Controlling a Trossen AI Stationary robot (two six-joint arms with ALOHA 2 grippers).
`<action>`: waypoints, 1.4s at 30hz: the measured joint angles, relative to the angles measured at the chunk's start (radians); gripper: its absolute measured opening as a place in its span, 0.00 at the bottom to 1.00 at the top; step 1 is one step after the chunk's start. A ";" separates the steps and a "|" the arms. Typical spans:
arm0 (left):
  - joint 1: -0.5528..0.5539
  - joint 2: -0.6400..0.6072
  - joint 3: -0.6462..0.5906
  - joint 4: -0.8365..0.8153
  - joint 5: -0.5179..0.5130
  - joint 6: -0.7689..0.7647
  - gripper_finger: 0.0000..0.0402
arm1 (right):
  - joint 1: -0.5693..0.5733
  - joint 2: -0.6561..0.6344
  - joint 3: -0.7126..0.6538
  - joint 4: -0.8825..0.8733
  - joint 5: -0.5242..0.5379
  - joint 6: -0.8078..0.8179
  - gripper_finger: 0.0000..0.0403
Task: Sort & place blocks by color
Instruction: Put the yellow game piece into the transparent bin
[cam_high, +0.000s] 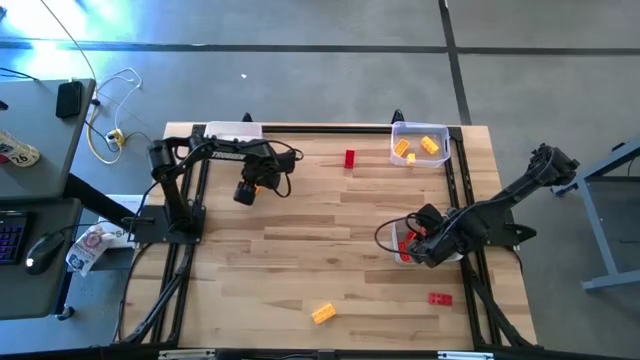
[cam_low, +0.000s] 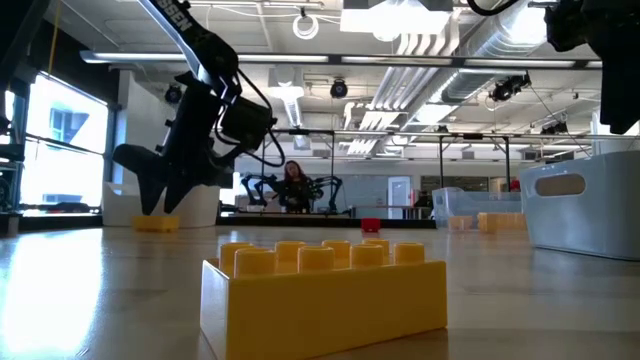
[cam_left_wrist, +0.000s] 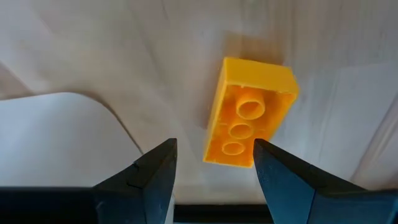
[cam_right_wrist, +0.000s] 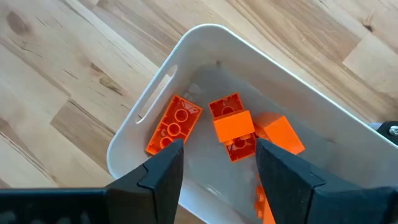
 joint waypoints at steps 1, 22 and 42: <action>0.000 -0.001 0.000 0.000 0.000 0.005 0.50 | 0.000 0.000 0.000 0.000 0.000 -0.002 0.46; 0.000 0.014 0.000 -0.027 0.052 0.031 0.50 | 0.000 0.000 -0.001 -0.001 0.000 -0.004 0.46; -0.001 0.071 0.003 0.023 0.086 -0.130 0.26 | 0.000 0.000 -0.002 0.035 0.049 -0.004 0.46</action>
